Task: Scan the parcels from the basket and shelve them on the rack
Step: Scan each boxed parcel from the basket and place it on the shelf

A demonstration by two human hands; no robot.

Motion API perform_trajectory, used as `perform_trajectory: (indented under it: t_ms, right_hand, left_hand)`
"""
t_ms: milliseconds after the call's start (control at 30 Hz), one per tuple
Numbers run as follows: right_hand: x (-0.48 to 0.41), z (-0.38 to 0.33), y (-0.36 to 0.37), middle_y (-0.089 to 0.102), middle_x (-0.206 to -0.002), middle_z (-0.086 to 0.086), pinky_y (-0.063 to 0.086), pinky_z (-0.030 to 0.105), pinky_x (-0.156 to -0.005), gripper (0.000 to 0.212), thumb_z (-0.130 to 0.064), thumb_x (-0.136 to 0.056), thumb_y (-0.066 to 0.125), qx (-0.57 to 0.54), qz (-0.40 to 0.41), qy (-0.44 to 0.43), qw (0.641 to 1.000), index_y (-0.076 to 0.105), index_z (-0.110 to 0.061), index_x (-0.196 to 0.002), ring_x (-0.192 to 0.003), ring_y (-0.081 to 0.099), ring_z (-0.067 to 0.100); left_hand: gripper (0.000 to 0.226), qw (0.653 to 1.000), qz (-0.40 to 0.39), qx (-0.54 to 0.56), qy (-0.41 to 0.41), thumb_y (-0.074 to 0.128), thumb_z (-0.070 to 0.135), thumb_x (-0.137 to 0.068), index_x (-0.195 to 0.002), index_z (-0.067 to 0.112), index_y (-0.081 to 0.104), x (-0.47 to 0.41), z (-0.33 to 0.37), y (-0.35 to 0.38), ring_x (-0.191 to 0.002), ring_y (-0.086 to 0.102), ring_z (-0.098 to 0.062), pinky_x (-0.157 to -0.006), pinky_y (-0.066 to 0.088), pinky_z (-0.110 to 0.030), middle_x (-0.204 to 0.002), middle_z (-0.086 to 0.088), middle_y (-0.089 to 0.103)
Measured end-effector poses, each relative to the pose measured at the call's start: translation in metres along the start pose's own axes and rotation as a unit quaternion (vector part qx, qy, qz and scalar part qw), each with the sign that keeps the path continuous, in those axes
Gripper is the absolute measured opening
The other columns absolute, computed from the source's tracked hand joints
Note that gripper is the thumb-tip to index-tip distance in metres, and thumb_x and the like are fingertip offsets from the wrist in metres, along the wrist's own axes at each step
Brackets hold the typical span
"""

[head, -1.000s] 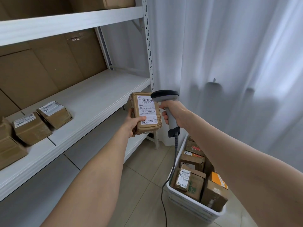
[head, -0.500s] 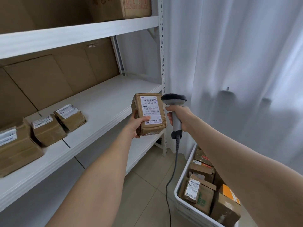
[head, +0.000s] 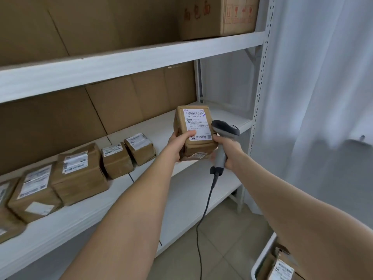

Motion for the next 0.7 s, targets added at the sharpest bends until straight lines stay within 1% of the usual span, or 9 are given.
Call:
perform_trajectory:
  t_ms: [100, 200, 333, 400, 433, 467, 500, 600, 700]
  right_hand:
    - [-0.017, 0.000, 0.026, 0.068, -0.108, 0.015, 0.059, 0.046, -0.073, 0.034, -0.013, -0.085, 0.073, 0.003, -0.027, 0.001, 1.000, 0.056, -0.010, -0.114, -0.094, 0.068, 0.034]
    - [-0.036, 0.000, 0.048, 0.067, -0.112, 0.017, 0.057, 0.052, -0.085, 0.029, -0.014, -0.083, 0.075, 0.033, -0.042, 0.005, 0.999, 0.055, -0.012, -0.104, -0.099, 0.067, 0.037]
    - [-0.065, 0.005, 0.074, 0.066, -0.115, 0.021, 0.055, 0.054, -0.089, 0.039, -0.013, -0.083, 0.074, 0.056, -0.065, 0.016, 0.996, 0.056, -0.004, -0.117, -0.102, 0.066, 0.039]
    - [-0.081, 0.010, 0.085, 0.066, -0.117, 0.023, 0.053, 0.055, -0.091, 0.040, -0.011, -0.084, 0.073, 0.069, -0.083, 0.022, 0.994, 0.058, -0.001, -0.119, -0.105, 0.065, 0.041]
    - [-0.090, 0.012, 0.091, 0.066, -0.117, 0.024, 0.053, 0.056, -0.092, 0.038, -0.011, -0.084, 0.073, 0.075, -0.092, 0.026, 0.993, 0.058, -0.001, -0.118, -0.106, 0.065, 0.042]
    - [-0.097, 0.013, 0.095, 0.065, -0.117, 0.025, 0.052, 0.056, -0.093, 0.036, -0.010, -0.084, 0.073, 0.083, -0.100, 0.030, 0.991, 0.059, 0.000, -0.116, -0.107, 0.065, 0.042]
    - [-0.105, 0.014, 0.099, 0.065, -0.117, 0.025, 0.052, 0.056, -0.093, 0.034, -0.010, -0.085, 0.072, 0.090, -0.105, 0.034, 0.990, 0.059, -0.001, -0.114, -0.106, 0.065, 0.042]
    - [-0.127, 0.015, 0.109, 0.066, -0.107, 0.022, 0.055, 0.052, -0.087, 0.030, -0.010, -0.084, 0.072, 0.106, -0.115, 0.045, 0.987, 0.058, -0.003, -0.110, -0.093, 0.067, 0.038]
    - [-0.142, 0.017, 0.122, 0.063, -0.088, 0.013, 0.056, 0.037, -0.063, 0.020, -0.012, -0.084, 0.072, 0.130, -0.133, 0.055, 0.981, 0.056, -0.008, -0.095, -0.071, 0.063, 0.027]
  left_hand:
    - [0.059, 1.000, 0.022, 0.006, -0.007, 0.069, 0.045, -0.080, -0.133, 0.032, 0.047, -0.010, 0.006, -0.013, -0.086, 0.063, -0.021, -0.059, 0.046, -0.030, -0.104, -0.001, 0.066]
    - [0.055, 0.998, 0.049, 0.002, -0.026, 0.063, 0.052, -0.082, -0.132, 0.034, 0.047, -0.022, 0.007, -0.027, -0.087, 0.062, -0.021, -0.062, 0.044, -0.031, -0.102, -0.002, 0.066]
    - [0.053, 0.996, 0.084, 0.011, -0.041, 0.057, 0.054, -0.086, -0.133, 0.030, 0.048, -0.046, 0.007, -0.042, -0.089, 0.063, -0.022, -0.063, 0.047, -0.032, -0.110, -0.005, 0.066]
    - [0.050, 0.993, 0.100, 0.027, -0.048, 0.054, 0.050, -0.090, -0.131, 0.022, 0.052, -0.062, 0.004, -0.049, -0.095, 0.065, -0.025, -0.079, 0.054, -0.038, -0.112, -0.008, 0.067]
    - [0.048, 0.992, 0.112, 0.032, -0.051, 0.054, 0.047, -0.091, -0.130, 0.019, 0.054, -0.070, 0.002, -0.053, -0.098, 0.065, -0.026, -0.087, 0.054, -0.039, -0.113, -0.009, 0.067]
    - [0.046, 0.990, 0.127, 0.033, -0.052, 0.054, 0.043, -0.092, -0.129, 0.016, 0.054, -0.077, 0.002, -0.056, -0.099, 0.065, -0.027, -0.089, 0.053, -0.037, -0.113, -0.010, 0.066]
    - [0.043, 0.988, 0.142, 0.034, -0.050, 0.054, 0.039, -0.093, -0.128, 0.015, 0.054, -0.083, 0.002, -0.058, -0.098, 0.065, -0.028, -0.087, 0.054, -0.036, -0.113, -0.011, 0.066]
    - [0.032, 0.981, 0.187, 0.022, -0.048, 0.051, 0.026, -0.096, -0.124, 0.011, 0.056, -0.099, 0.006, -0.066, -0.093, 0.066, -0.030, -0.079, 0.055, -0.036, -0.109, -0.013, 0.066]
    - [0.017, 0.973, 0.227, -0.005, -0.048, 0.047, 0.016, -0.098, -0.109, 0.010, 0.058, -0.108, 0.010, -0.074, -0.079, 0.065, -0.027, -0.075, 0.055, -0.036, -0.090, -0.010, 0.065]
Point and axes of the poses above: each hand's wrist, its own x-axis away from the middle knuckle, its own y-axis out of the palm, z = x × y, the point moved 6 cm from there along -x, towards the middle knuckle
